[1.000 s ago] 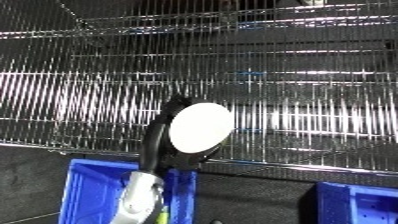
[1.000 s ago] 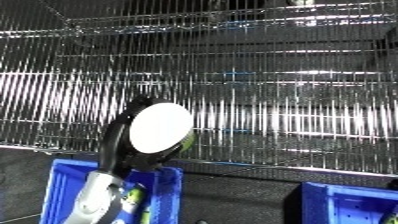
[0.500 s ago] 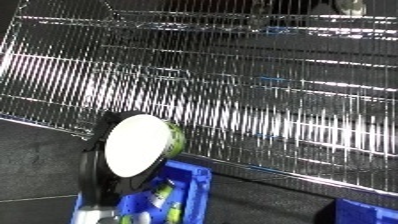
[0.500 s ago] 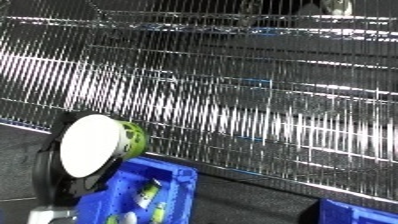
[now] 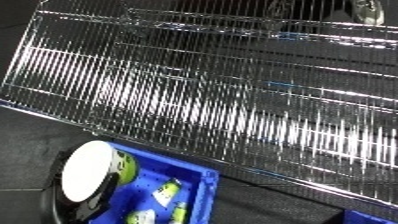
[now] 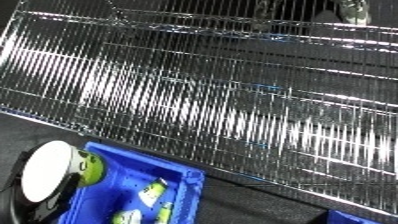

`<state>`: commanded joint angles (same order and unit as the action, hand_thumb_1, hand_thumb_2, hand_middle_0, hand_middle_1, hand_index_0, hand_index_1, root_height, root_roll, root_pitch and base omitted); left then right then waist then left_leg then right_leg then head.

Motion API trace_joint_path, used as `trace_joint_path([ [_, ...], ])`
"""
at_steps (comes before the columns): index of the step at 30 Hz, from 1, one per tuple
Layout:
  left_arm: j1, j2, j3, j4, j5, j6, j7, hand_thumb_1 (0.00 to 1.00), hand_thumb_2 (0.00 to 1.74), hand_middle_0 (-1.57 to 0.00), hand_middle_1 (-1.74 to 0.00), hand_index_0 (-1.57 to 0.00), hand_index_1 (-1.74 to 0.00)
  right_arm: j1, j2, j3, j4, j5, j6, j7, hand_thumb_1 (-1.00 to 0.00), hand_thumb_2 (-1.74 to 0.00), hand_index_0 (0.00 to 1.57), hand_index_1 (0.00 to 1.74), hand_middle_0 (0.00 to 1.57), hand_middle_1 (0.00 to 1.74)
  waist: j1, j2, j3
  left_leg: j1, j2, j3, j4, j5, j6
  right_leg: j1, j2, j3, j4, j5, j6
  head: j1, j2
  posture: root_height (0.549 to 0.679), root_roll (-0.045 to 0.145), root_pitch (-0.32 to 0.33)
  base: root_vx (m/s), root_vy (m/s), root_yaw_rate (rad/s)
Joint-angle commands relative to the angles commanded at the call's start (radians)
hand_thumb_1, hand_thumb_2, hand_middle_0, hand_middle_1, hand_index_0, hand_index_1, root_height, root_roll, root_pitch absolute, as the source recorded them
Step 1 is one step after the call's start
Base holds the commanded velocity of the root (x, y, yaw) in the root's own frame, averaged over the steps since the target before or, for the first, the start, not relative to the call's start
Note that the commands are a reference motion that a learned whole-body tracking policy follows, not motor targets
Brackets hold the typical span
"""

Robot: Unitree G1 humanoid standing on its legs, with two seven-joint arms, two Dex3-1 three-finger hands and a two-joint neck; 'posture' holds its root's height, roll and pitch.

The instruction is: Pick up the object and place it into the box

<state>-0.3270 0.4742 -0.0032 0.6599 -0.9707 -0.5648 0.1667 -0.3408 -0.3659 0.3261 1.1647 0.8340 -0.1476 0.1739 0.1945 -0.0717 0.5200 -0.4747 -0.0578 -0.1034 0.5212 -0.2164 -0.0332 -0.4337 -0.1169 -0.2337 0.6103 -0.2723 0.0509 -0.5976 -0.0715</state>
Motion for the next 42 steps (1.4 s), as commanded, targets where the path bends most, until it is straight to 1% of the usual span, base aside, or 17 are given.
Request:
trace_joint_path([
  [3,-0.017,0.015,0.024,0.107,-0.054,0.034,-0.019,1.0,1.74,-1.57,-1.74,-1.57,-1.74,0.009,0.012,0.011,0.008,-0.003,-0.011,0.007,0.0,0.0,0.0,0.0,0.0,0.0,-0.006,-0.016,0.0,0.009,0.006,0.002,-0.01,0.003,-0.0004,0.01,0.0066,0.004,-0.007,-0.004,-0.0016,-0.054,-0.006,0.653,0.037,0.114,0.015,-0.006,0.001],
  [8,-0.05,0.041,0.057,0.288,-0.071,0.061,-0.067,1.0,1.74,-1.57,-1.74,-1.57,-1.74,0.011,0.022,0.031,0.022,-0.006,-0.02,0.018,0.0,0.0,0.0,0.0,0.0,0.0,-0.016,-0.038,0.0,0.021,0.017,0.005,-0.028,0.009,-0.0029,0.022,0.017,0.013,-0.024,-0.005,-0.0038,-0.109,-0.011,0.654,0.035,0.111,0.0,0.006,-0.028],
  [13,-0.071,0.057,0.071,0.411,-0.087,0.085,-0.116,0.75,1.3,-1.18,-1.3,-1.18,-1.3,0.006,0.021,0.044,0.033,-0.007,-0.013,0.025,0.0,0.0,0.0,0.0,0.0,0.0,-0.024,-0.05,0.0,0.029,0.023,0.008,-0.039,0.014,-0.0045,0.03,0.024,0.019,-0.038,-0.004,-0.0054,-0.152,-0.028,0.654,0.034,0.111,-0.008,0.023,-0.025],
  [17,-0.077,0.068,0.08,0.473,-0.089,0.095,-0.144,0.55,0.96,-0.86,-0.96,-0.86,-0.96,0.01,0.021,0.046,0.039,-0.01,-0.011,0.037,0.0,0.0,0.0,0.0,0.0,0.0,-0.027,-0.058,0.0,0.031,0.027,0.008,-0.046,0.018,-0.0063,0.034,0.0274,0.019,-0.044,-0.004,-0.0043,-0.164,-0.059,0.655,0.031,0.11,-0.004,0.004,-0.009],
  [18,-0.079,0.071,0.081,0.485,-0.086,0.098,-0.146,0.5,0.87,-0.79,-0.87,-0.79,-0.87,0.011,0.022,0.046,0.04,-0.011,-0.011,0.04,0.0,0.0,0.0,0.0,0.0,0.0,-0.027,-0.061,0.0,0.031,0.029,0.008,-0.048,0.018,-0.0067,0.036,0.0281,0.019,-0.046,-0.003,-0.0037,-0.163,-0.075,0.655,0.031,0.11,-0.003,-0.011,-0.002],
  [20,-0.086,0.076,0.081,0.508,-0.074,0.105,-0.148,0.4,0.7,-0.63,-0.7,-0.63,-0.7,0.01,0.026,0.047,0.044,-0.011,-0.01,0.045,0.0,0.0,0.0,0.0,0.0,0.0,-0.028,-0.068,0.0,0.034,0.032,0.007,-0.053,0.02,-0.0073,0.039,0.0299,0.018,-0.052,-0.001,-0.002,-0.164,-0.128,0.655,0.029,0.11,-0.008,-0.016,0.0],
  [21,-0.09,0.078,0.08,0.518,-0.067,0.108,-0.149,0.35,0.61,-0.55,-0.61,-0.55,-0.61,0.009,0.027,0.05,0.044,-0.009,-0.009,0.045,0.0,0.0,0.0,0.0,0.0,0.0,-0.029,-0.07,0.0,0.035,0.033,0.008,-0.056,0.022,-0.0083,0.041,0.0306,0.017,-0.055,0.0,-0.0013,-0.176,-0.181,0.655,0.029,0.111,-0.018,-0.014,-0.017],
  [24,-0.094,0.074,0.07,0.542,-0.052,0.11,-0.151,0.2,0.35,-0.31,-0.35,-0.31,-0.35,0.004,0.031,0.058,0.044,-0.005,-0.007,0.042,0.0,0.0,0.0,0.0,0.0,0.0,-0.031,-0.073,0.0,0.04,0.039,0.006,-0.068,0.032,-0.0142,0.047,0.0302,0.017,-0.06,-0.001,-0.0002,-0.193,-0.256,0.656,0.028,0.111,-0.008,0.008,-0.023],
  [26,-0.091,0.064,0.061,0.555,-0.048,0.104,-0.153,0.1,0.17,-0.16,-0.17,-0.16,-0.17,0.004,0.033,0.059,0.046,-0.006,-0.008,0.04,0.0,0.0,0.0,0.0,0.0,0.0,-0.032,-0.072,0.0,0.043,0.041,0.004,-0.075,0.038,-0.0176,0.05,0.0263,0.018,-0.06,-0.004,-0.0005,-0.197,-0.282,0.655,0.029,0.108,0.015,0.023,0.019],
  [28,-0.092,0.055,0.056,0.57,-0.044,0.1,-0.155,0.0,0.0,0.0,0.0,0.0,0.0,0.008,0.033,0.055,0.05,-0.007,-0.009,0.043,0.0,0.0,0.0,0.0,0.0,0.0,-0.032,-0.072,0.0,0.047,0.041,0.003,-0.08,0.04,-0.0184,0.054,0.0219,0.016,-0.06,-0.007,-0.0009,-0.202,-0.293,0.655,0.03,0.106,0.02,0.006,0.05],
  [31,-0.1,0.052,0.054,0.595,-0.039,0.097,-0.161,0.0,0.0,0.0,0.0,0.0,0.0,0.014,0.034,0.05,0.064,-0.008,-0.014,0.056,0.0,0.0,0.0,0.0,0.0,0.0,-0.032,-0.076,0.0,0.051,0.042,0.003,-0.087,0.042,-0.0174,0.058,0.0193,0.012,-0.063,-0.008,-0.0009,-0.204,-0.293,0.656,0.03,0.104,0.016,-0.013,0.04],
  [35,-0.108,0.055,0.055,0.617,-0.03,0.095,-0.174,0.0,0.0,0.0,0.0,0.0,0.0,0.021,0.036,0.048,0.072,-0.006,-0.021,0.069,0.0,0.0,0.0,0.0,0.0,0.0,-0.033,-0.08,0.0,0.055,0.043,0.004,-0.093,0.043,-0.0161,0.062,0.02,0.01,-0.071,-0.005,0.0004,-0.192,-0.281,0.656,0.029,0.103,0.01,-0.018,0.039],
  [42,-0.102,0.058,0.055,0.619,-0.021,0.111,-0.196,0.0,0.0,0.0,0.0,0.0,0.0,0.027,0.035,0.047,0.062,-0.01,-0.024,0.067,0.0,0.0,0.0,0.0,0.0,0.0,-0.036,-0.075,0.0,0.061,0.04,0.005,-0.089,0.038,-0.0143,0.068,0.0184,0.012,-0.079,0.001,0.0037,-0.158,-0.261,0.657,0.03,0.099,0.003,-0.002,-0.003],
])
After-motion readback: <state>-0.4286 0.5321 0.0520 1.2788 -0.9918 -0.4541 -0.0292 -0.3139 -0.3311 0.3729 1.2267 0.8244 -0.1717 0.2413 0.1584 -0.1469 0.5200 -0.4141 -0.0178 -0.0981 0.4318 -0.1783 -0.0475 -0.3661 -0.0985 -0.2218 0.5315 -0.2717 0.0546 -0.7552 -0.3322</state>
